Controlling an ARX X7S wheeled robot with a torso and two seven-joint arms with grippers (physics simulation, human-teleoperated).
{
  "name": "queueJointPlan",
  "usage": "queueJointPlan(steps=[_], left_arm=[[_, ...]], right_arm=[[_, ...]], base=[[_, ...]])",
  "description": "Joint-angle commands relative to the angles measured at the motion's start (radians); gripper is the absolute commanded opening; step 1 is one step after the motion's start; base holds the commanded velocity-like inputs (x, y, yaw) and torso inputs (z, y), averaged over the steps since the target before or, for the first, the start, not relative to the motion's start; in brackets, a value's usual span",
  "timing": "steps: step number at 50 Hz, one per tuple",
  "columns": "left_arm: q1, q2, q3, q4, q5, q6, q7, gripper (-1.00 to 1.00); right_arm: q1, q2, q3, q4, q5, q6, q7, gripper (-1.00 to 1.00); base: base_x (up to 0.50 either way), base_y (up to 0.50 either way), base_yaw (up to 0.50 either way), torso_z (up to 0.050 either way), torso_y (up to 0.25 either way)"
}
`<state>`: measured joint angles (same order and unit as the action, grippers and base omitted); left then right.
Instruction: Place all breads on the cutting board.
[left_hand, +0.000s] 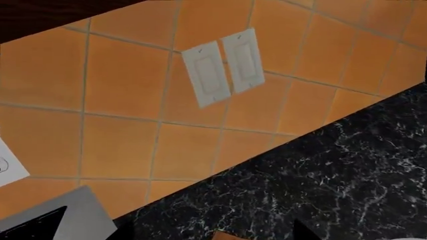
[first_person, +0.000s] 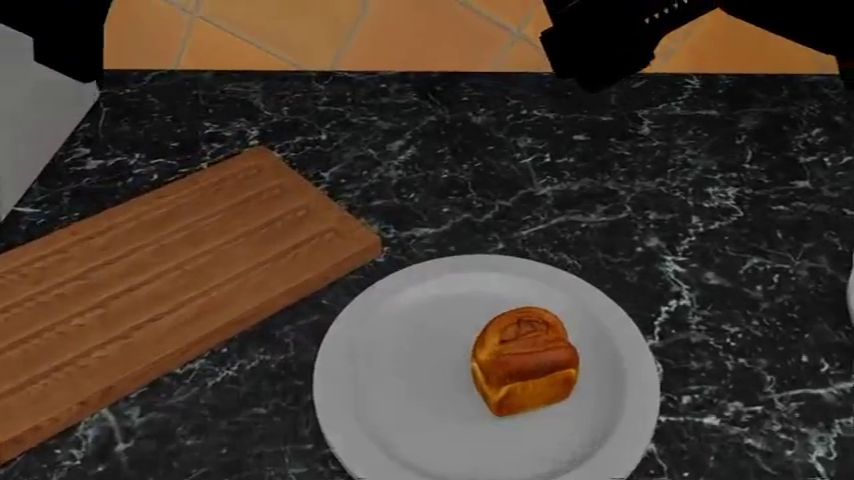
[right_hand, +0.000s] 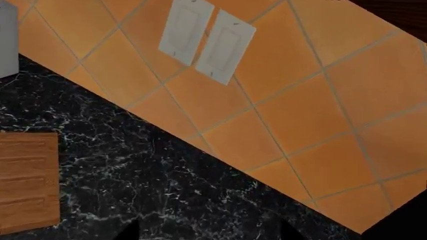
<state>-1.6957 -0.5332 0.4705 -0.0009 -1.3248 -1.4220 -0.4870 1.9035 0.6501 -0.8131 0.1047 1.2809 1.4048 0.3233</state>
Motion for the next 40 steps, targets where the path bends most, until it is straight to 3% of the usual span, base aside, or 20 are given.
queueJointPlan(steps=[1,40], left_arm=[[0.003,0.009,-0.007,-0.007,0.026,0.03,0.02,1.0],[0.016,-0.009,0.016,0.005,0.017,0.063,0.016,1.0]], right_arm=[[-0.009,-0.027,-0.02,0.004,-0.047,0.002,-0.032,1.0],[-0.057,-0.033,-0.067,0.017,-0.057,-0.051,-0.07,1.0]], base=[[0.5,0.11,0.0,0.0,0.01],[0.5,0.01,0.0,0.0,0.001]])
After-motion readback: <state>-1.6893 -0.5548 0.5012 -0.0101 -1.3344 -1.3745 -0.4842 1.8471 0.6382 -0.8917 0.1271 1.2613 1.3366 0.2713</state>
